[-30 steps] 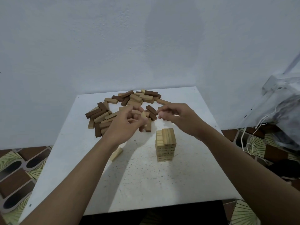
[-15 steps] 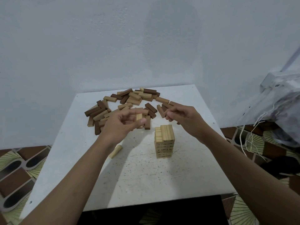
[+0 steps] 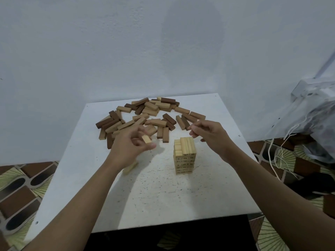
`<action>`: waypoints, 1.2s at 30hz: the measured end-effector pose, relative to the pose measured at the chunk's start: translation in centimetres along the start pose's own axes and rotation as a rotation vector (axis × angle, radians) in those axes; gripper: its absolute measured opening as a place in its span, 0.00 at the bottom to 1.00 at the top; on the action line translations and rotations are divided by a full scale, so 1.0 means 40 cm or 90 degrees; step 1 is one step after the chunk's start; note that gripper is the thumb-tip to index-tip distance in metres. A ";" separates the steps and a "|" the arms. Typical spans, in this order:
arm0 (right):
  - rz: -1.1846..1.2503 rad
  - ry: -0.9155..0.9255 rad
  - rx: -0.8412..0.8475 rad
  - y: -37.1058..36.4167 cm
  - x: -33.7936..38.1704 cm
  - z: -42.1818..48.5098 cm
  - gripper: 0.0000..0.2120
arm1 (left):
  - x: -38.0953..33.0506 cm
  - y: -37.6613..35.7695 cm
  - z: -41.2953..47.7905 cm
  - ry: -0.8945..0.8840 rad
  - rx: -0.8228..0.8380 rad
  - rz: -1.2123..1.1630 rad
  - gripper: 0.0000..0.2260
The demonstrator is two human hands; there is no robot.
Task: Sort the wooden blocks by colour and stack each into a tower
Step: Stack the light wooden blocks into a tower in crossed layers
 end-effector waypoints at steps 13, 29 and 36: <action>-0.220 0.008 -0.020 -0.053 -0.109 0.006 0.19 | 0.134 -0.064 -0.050 -0.133 0.208 0.308 0.20; -0.015 -0.056 0.015 -0.022 -0.118 -0.002 0.13 | 0.118 -0.034 -0.043 -0.048 0.159 0.162 0.22; 0.110 -0.029 0.063 -0.010 -0.074 -0.029 0.14 | -0.054 -0.008 -0.007 -0.144 0.130 0.046 0.24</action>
Point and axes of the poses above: each hand's wrist, its own z-axis towards the middle knuckle, its own y-axis out of the back of the hand, x = y × z, the point moved 2 cm from there along z, towards the middle knuckle, and after that the axes turned 11 degrees about -y, right-handed, at the moved point
